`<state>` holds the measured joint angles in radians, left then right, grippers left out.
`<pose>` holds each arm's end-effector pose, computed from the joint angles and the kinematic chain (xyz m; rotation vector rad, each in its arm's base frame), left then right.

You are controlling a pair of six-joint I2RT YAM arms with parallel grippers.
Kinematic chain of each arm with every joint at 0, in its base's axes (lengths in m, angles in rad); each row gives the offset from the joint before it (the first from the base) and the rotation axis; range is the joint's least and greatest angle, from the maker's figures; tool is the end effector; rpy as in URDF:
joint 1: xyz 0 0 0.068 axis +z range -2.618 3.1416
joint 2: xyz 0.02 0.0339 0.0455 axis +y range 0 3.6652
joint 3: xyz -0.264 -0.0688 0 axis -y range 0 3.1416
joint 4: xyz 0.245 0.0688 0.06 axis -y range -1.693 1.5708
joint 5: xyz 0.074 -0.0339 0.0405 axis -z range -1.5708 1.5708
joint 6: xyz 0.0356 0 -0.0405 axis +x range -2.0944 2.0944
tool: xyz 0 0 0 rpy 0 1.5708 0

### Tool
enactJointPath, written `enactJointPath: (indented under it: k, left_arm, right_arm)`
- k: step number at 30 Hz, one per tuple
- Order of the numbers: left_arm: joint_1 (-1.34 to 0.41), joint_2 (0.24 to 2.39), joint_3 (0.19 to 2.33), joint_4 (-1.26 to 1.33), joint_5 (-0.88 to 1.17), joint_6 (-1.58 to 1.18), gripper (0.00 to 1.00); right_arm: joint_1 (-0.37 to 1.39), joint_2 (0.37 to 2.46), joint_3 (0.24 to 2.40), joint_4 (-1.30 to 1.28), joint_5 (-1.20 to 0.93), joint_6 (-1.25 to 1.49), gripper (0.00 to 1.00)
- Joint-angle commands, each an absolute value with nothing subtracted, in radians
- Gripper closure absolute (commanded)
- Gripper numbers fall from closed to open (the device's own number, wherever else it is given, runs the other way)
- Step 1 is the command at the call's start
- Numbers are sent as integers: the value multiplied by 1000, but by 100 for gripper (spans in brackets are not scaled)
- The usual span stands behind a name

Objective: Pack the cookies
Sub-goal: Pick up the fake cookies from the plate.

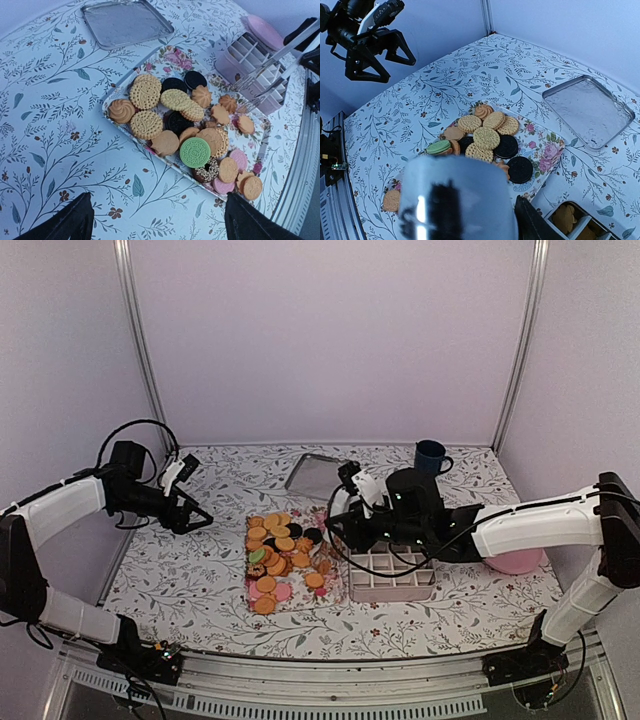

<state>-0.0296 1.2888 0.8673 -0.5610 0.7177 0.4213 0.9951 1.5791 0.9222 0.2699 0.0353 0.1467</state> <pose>0.2498 -0.0308 0.2377 0.7829 2.2231 -0.7235 0.1940 0.2965 0.2340 -0.8123 1.8570 0.7062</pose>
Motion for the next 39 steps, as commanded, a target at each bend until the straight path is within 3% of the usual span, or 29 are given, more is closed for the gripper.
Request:
enactJointPath:
  k: [1,13,27,39]
  left_arm:
    - [-19,1284,848,-548,732,428,9]
    - [-20,1280,844,-548,732,433,9]
    - [-20,1281,838,-548,735,433,9]
    - [-21,1284,846,-548,741,426,9]
  right_arm:
    - [1004,1597,935,322,53,155,57]
    - [1007,1684,1006,383,88,111,59]
    - [1036,1668,935,376,115,123,60]
    - [1051,1604,959,371,151,126,77]
